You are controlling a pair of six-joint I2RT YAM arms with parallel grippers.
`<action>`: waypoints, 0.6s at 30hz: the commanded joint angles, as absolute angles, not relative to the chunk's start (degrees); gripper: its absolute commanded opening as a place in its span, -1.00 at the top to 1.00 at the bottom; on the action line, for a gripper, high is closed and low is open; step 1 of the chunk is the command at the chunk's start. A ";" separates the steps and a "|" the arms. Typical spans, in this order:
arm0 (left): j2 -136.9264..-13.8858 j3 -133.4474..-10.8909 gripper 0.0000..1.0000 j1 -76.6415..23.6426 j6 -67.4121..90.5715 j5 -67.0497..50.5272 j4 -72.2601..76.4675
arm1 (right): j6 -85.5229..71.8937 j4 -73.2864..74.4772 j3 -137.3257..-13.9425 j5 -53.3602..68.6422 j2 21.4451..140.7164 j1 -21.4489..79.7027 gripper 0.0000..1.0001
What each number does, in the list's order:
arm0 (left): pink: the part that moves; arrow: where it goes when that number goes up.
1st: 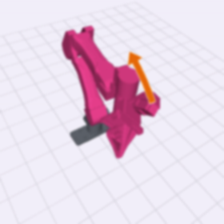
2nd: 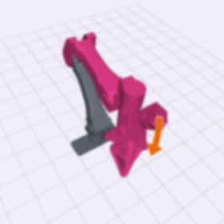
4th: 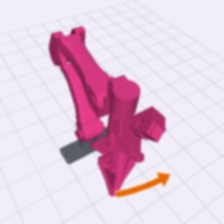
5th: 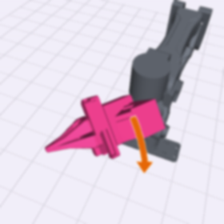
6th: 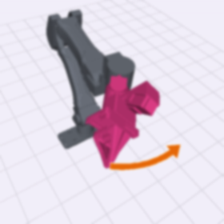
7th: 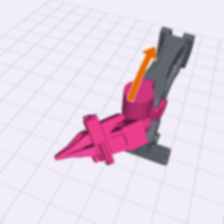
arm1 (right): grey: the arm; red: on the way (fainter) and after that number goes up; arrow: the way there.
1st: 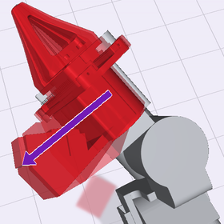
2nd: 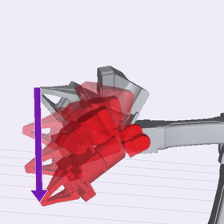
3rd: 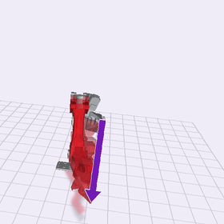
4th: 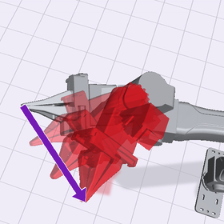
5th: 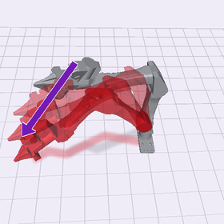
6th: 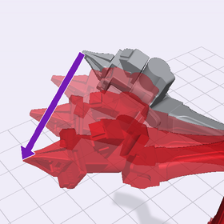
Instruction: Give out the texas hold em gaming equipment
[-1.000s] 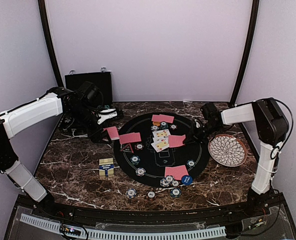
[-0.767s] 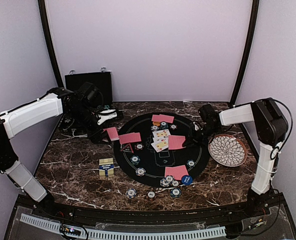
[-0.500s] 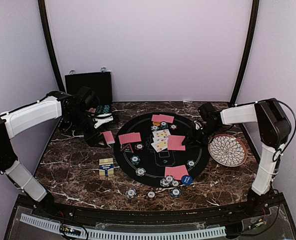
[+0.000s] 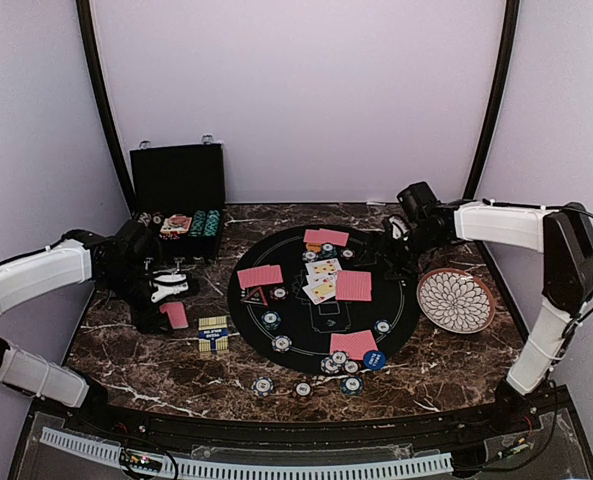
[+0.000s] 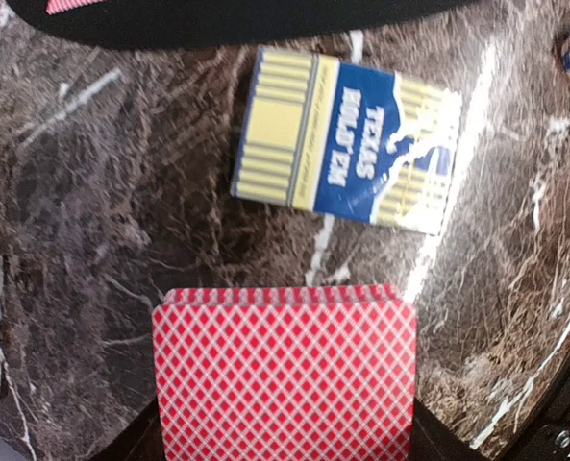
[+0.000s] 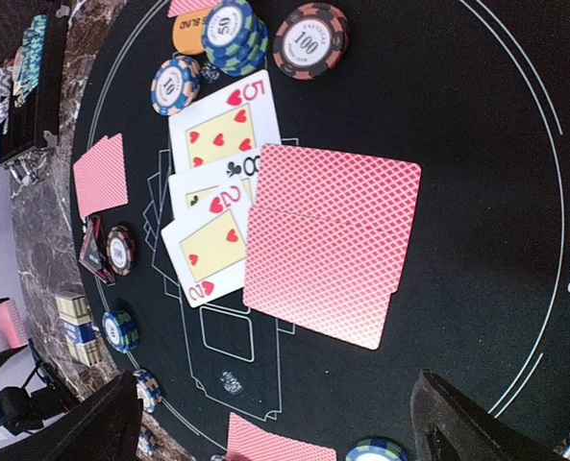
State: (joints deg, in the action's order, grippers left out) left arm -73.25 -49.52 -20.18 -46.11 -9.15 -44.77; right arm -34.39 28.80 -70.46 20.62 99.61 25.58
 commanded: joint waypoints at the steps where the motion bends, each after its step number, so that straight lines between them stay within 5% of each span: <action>1: -70.32 -43.68 1.00 -19.44 -52.76 -6.23 -39.56 | -36.13 27.87 -70.96 18.49 95.62 26.28 -0.97; 15: -80.08 -42.15 0.99 -19.51 -51.52 -11.95 -33.60 | -38.89 23.89 -66.33 18.45 92.22 26.27 -0.97; 18: -81.90 -42.94 0.84 -19.89 -50.52 -13.37 -33.33 | -39.18 23.52 -66.02 18.71 92.20 26.27 -0.97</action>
